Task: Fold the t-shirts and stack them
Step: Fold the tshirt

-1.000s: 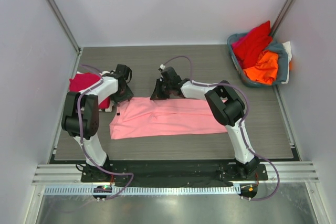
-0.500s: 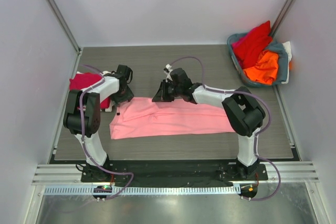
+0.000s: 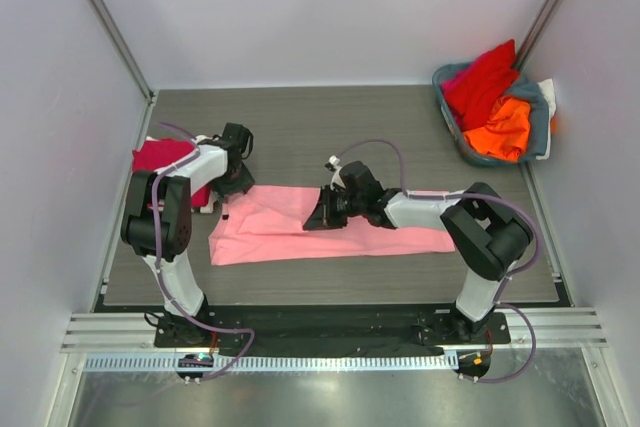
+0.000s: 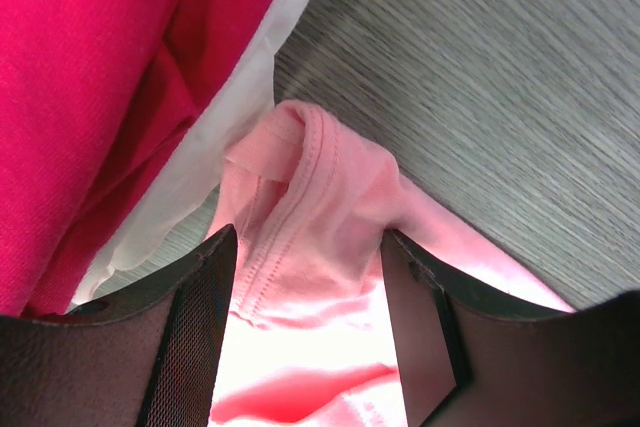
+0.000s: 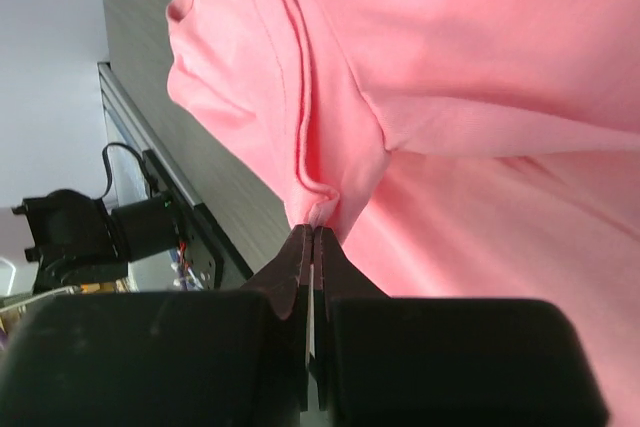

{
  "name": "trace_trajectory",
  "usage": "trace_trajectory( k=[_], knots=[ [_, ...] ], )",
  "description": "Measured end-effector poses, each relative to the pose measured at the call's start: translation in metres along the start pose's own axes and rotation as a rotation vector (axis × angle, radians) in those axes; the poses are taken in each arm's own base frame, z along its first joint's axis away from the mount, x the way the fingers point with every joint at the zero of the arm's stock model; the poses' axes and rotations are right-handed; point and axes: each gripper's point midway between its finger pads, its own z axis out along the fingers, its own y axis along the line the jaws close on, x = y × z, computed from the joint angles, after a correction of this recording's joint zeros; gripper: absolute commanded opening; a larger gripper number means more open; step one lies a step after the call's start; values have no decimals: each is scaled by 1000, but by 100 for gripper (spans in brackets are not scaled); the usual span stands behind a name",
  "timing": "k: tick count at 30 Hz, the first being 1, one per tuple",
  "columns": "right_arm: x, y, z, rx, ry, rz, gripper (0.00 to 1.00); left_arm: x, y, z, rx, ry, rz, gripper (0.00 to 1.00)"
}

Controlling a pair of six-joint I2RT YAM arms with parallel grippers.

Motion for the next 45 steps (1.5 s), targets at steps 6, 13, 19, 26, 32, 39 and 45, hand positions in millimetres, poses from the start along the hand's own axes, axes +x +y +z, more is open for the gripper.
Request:
trace_trajectory(
  k=[6, 13, 19, 26, 32, 39, 45],
  knots=[
    [32, 2, -7, -17, 39, 8, 48, -2, 1, -1, -10, -7, 2, 61],
    [50, -8, -17, 17, 64, -1, 61, -4, 2, -2, -11, -8, 22, 62],
    [14, 25, -19, -14, -8, -75, 57, -8, 4, -13, -12, -17, 22, 64],
    [-37, 68, 2, -102, -92, -140, 56, -24, 5, -56, 64, -76, -13, 64],
    [-48, 51, 47, -89, -61, -106, 54, -13, 3, -67, 128, -42, -24, 64],
    [-59, 53, 81, -117, -36, -107, 54, 8, 1, -56, 132, 43, -17, 63],
    [-59, 54, 97, -132, -24, -117, 54, 20, 3, -40, 104, 86, -3, 64]
  ],
)
